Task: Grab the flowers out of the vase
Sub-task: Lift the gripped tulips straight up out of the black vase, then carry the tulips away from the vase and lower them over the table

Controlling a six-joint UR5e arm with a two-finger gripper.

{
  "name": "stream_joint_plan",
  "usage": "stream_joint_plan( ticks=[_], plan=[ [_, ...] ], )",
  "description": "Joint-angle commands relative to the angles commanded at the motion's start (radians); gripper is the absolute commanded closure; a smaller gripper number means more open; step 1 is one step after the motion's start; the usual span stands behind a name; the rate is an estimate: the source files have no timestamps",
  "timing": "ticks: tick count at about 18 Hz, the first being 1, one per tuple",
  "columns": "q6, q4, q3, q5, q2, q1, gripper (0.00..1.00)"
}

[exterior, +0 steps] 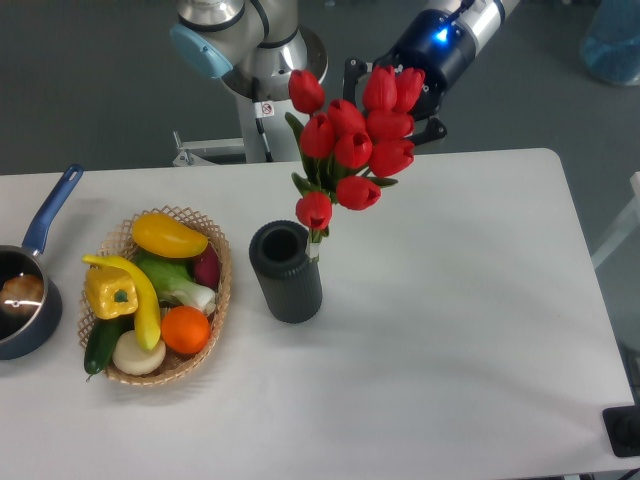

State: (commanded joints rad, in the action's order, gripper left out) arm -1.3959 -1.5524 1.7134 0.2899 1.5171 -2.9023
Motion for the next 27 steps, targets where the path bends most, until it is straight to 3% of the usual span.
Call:
stream_joint_plan(
  ticks=[7, 10, 12, 18, 20, 23, 27],
  plan=[
    [-0.002, 0.011, 0.000, 0.002, 0.020, -0.060, 1.00],
    [-0.014, 0.023, -0.003, 0.006, 0.064, -0.074, 1.00],
    [-0.015, 0.063, -0.002, 0.018, 0.101, -0.074, 1.00],
    [-0.083, 0.185, -0.005, 0.236, 0.238, -0.061, 1.00],
    [-0.098, 0.221, -0.032, 0.316, 0.283, -0.060, 1.00],
    [-0.097, 0.216, -0.141, 0.544, 0.342, -0.008, 1.00],
    [-0.083, 0.213, -0.192, 0.711, 0.367, 0.035, 1.00]
  ],
)
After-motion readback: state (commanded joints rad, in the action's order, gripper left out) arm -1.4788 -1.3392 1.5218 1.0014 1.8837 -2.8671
